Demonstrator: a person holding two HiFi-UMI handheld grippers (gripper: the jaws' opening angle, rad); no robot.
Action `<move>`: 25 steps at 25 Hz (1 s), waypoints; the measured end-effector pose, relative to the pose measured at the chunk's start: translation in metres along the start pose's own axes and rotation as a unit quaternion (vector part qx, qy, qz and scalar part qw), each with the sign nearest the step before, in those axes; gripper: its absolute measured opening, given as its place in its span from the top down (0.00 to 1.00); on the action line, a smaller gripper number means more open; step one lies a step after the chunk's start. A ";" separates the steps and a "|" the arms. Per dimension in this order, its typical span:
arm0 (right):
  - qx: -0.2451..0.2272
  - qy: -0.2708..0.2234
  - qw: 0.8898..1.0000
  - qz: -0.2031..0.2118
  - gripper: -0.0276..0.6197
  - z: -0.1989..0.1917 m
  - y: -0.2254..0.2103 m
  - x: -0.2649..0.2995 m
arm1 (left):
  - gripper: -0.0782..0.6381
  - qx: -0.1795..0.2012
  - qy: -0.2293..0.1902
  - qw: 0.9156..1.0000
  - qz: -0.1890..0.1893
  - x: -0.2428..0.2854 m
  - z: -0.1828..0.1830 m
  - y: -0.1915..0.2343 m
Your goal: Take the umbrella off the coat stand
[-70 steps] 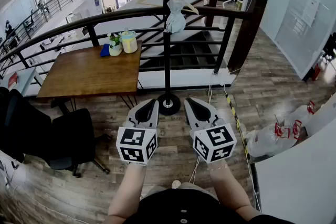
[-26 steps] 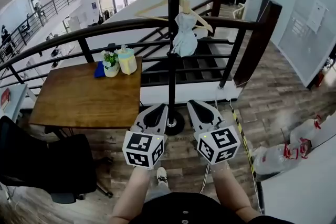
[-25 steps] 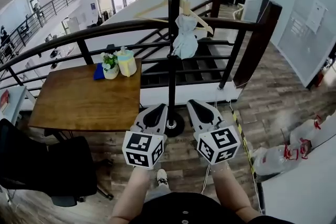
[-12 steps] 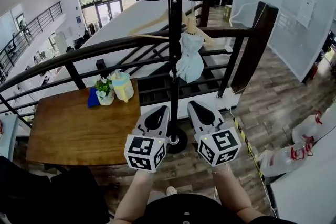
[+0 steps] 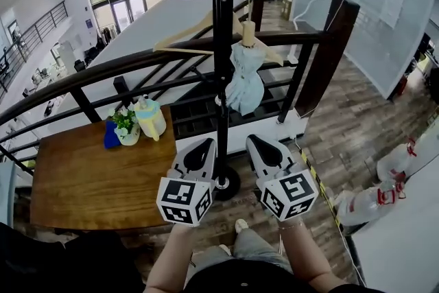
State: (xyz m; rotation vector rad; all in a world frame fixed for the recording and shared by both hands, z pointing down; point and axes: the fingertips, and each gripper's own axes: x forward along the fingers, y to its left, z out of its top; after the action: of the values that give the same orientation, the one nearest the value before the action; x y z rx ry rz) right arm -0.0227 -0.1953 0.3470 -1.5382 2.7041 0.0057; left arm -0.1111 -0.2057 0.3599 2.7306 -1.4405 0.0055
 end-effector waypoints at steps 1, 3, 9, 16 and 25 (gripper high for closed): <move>-0.003 -0.008 1.000 -0.003 0.91 0.004 -0.005 0.002 | 0.87 -0.001 -0.001 1.000 -0.002 0.004 0.002 0.001; -0.011 -0.021 1.000 -0.006 0.91 0.013 -0.015 0.009 | 0.87 0.000 -0.006 1.000 -0.005 0.014 0.009 0.003; -0.022 -0.029 0.999 0.007 0.91 0.036 -0.046 0.043 | 0.87 0.012 -0.030 0.999 -0.003 0.050 0.038 0.014; -0.039 -0.060 0.997 0.023 0.91 0.073 -0.079 0.076 | 0.87 0.042 -0.054 0.998 -0.003 0.089 0.073 0.023; -0.050 -0.088 0.993 0.055 0.84 0.115 -0.098 0.116 | 0.87 0.056 -0.074 0.996 0.004 0.123 0.100 0.043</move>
State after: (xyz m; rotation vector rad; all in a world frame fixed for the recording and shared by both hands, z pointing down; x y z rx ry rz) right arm 0.0052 -0.3429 0.2297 -1.3371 2.6799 0.2703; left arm -0.0790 -0.3360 0.2651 2.8687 -1.5331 -0.1208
